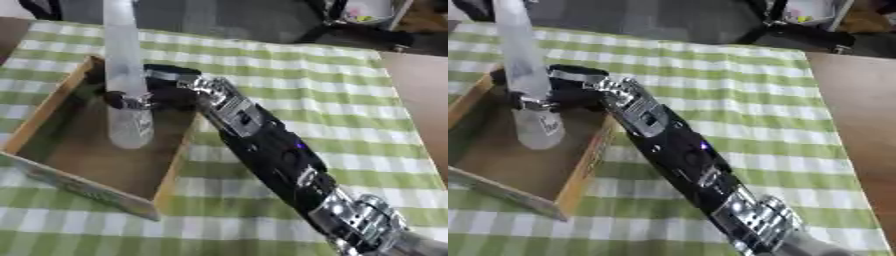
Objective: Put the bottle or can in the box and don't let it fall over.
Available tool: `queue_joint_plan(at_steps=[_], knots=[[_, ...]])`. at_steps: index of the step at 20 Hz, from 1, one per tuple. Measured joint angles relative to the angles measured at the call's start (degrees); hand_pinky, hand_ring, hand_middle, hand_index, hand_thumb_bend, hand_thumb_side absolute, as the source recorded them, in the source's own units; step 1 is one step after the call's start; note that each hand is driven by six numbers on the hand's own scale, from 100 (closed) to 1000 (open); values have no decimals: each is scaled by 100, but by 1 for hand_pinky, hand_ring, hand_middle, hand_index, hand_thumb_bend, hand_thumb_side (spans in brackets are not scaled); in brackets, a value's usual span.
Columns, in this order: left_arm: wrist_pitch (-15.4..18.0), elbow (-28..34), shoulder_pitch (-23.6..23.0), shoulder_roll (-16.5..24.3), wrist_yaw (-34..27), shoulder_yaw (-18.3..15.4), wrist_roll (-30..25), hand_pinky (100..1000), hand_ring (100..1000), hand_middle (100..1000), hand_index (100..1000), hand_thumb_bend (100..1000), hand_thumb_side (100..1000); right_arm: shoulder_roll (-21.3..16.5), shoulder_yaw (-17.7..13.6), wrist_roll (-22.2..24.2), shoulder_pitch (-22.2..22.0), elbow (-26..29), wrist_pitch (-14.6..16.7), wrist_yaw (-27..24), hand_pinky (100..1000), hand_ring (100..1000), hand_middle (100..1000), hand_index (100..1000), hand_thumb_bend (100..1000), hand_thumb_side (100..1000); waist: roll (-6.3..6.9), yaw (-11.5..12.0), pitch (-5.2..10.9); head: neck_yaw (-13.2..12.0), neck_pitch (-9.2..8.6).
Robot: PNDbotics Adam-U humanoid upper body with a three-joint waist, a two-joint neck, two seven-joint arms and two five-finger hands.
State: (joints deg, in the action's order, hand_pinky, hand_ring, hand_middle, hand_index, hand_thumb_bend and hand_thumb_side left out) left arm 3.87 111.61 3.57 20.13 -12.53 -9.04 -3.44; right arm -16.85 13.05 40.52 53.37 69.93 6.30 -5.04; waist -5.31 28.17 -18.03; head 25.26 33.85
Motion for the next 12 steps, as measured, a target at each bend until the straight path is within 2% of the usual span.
queue_joint_plan(at_steps=[6,12], knots=[[-4,0,0,0,2,-1,-10,1000,785,972,840,105,853,0,0,288,-46,-46,293,352,989,1000,1000,1000,100,578,10,-32,0,-25,0],[-12,0,0,0,16,-1,-31,1000,781,972,840,106,854,0,-1,360,-46,-50,443,645,991,1000,1000,1000,100,580,13,-57,0,-46,1]])
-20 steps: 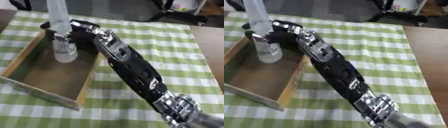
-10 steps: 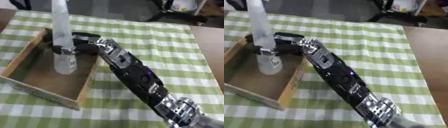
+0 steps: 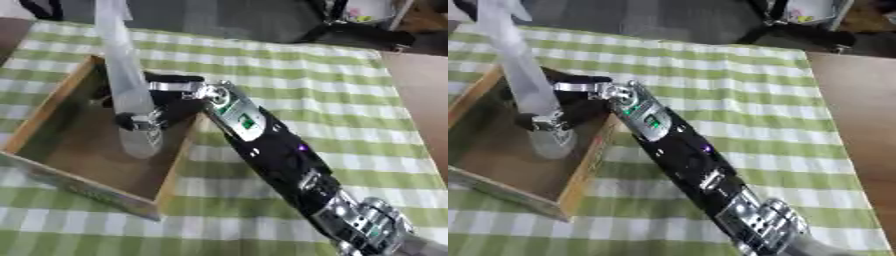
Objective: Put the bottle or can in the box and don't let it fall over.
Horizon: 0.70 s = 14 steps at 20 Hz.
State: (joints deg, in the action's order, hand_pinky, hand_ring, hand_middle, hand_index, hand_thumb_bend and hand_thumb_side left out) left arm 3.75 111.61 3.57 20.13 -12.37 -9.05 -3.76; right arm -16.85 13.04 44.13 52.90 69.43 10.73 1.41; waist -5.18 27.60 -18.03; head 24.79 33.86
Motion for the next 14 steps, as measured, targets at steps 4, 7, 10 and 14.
queue_joint_plan(at_steps=[4,7,10,14], knots=[[-1,0,0,0,8,-1,-6,1000,778,971,840,106,855,0,-1,35,-1,-1,89,152,998,1000,1000,1000,100,588,0,-5,0,-2,0],[-2,0,-2,0,21,-1,-11,1000,778,971,840,106,855,-2,-1,94,-5,-1,205,296,1000,1000,1000,1000,100,568,1,-18,0,-15,1],[1,0,-3,0,28,-1,-24,1000,777,971,840,106,856,-2,-18,220,-27,-1,327,391,1000,1000,1000,1000,100,587,14,-36,1,-29,2],[3,0,-6,-1,29,-2,-34,1000,777,971,840,105,857,-3,-49,400,-40,-1,445,442,1000,1000,1000,1000,100,643,18,-43,1,-37,2]])
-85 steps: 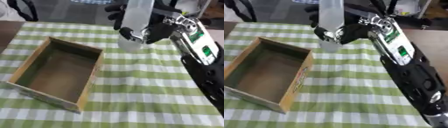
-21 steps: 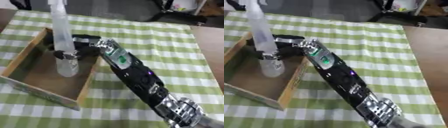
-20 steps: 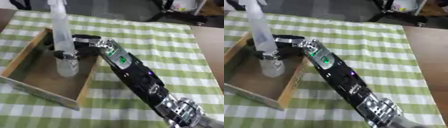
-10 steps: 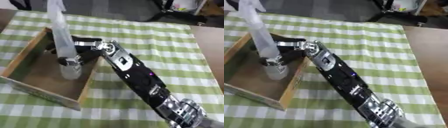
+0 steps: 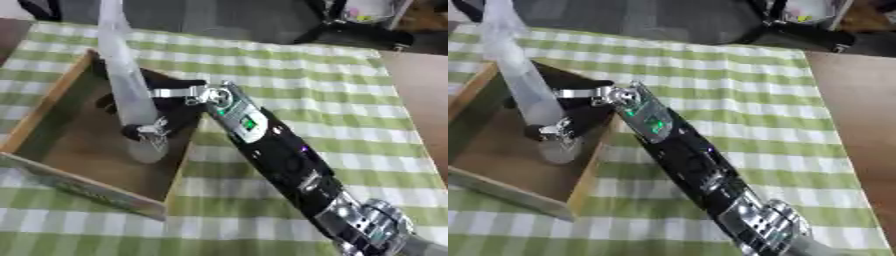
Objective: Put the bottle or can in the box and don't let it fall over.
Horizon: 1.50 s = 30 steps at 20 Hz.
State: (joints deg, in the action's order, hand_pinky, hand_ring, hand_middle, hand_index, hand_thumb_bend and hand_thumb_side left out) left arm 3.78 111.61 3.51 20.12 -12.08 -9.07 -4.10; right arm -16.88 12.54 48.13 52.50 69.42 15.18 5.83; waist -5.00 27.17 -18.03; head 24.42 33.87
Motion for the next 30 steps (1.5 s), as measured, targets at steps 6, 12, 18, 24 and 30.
queue_joint_plan(at_steps=[6,12,18,24,30], knots=[[0,0,-3,0,3,-2,-11,1000,776,971,841,104,855,-1,21,269,-3,-9,104,-231,1000,1000,1000,1000,100,100,4,-4,0,-12,0],[1,0,-4,0,4,-15,-13,1000,775,971,841,105,858,-2,20,346,42,-92,-35,-440,1000,1000,1000,1000,100,315,15,-4,0,-11,0],[2,0,-11,0,6,-26,-17,1000,774,971,841,105,858,-7,-19,350,46,-90,-37,-597,1000,1000,1000,1000,100,614,22,-8,0,-11,-1],[7,0,-42,0,13,-30,-23,1000,773,970,841,104,857,-33,-18,344,88,-20,-19,-612,1000,1000,1000,1000,100,648,35,-8,0,-11,-1],[14,0,-42,-1,19,-31,-29,1000,771,970,840,103,854,-55,-17,317,101,19,35,-553,1000,1000,1000,1000,100,622,36,-12,0,-11,-1]])
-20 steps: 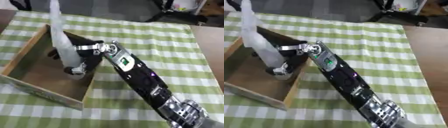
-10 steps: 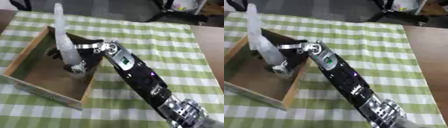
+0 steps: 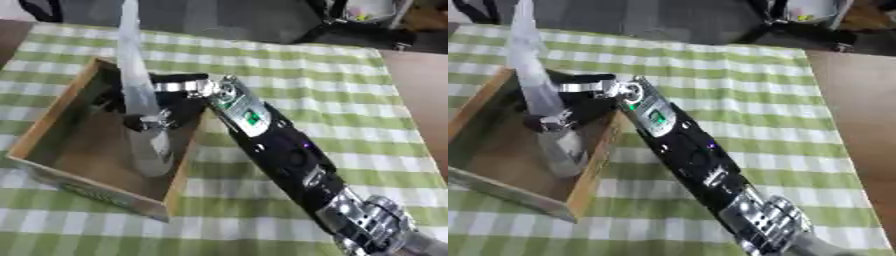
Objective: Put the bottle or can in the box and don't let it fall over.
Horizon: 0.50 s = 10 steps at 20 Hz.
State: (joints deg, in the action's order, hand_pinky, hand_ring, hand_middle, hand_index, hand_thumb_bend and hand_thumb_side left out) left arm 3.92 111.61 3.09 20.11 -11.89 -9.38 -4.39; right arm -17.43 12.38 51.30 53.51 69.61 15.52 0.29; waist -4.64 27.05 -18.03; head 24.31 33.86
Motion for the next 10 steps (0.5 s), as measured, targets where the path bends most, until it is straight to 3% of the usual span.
queue_joint_plan(at_steps=[2,4,8,9,10], knots=[[0,0,0,0,0,0,0,1000,771,970,840,103,855,0,-1,-1,7,0,2,1,1000,1000,1000,1000,100,569,0,-3,0,1,0],[0,0,0,0,0,0,0,1000,771,971,840,103,854,0,-3,0,36,1,0,1,1000,1000,1000,1000,100,100,0,-9,0,2,0],[0,0,3,0,0,-1,0,1000,770,971,840,104,854,0,-35,36,43,1,-114,21,1000,1000,1000,1000,100,100,0,-15,0,3,-1],[0,0,3,0,0,-1,0,1000,770,971,840,104,854,0,-39,43,44,3,-146,17,1000,1000,1000,1000,100,115,0,-20,0,3,-1],[1,0,3,0,0,-1,0,1000,770,971,840,104,854,0,-40,47,45,14,-182,-2,1000,1000,1000,1000,100,185,0,-23,0,1,-2]])
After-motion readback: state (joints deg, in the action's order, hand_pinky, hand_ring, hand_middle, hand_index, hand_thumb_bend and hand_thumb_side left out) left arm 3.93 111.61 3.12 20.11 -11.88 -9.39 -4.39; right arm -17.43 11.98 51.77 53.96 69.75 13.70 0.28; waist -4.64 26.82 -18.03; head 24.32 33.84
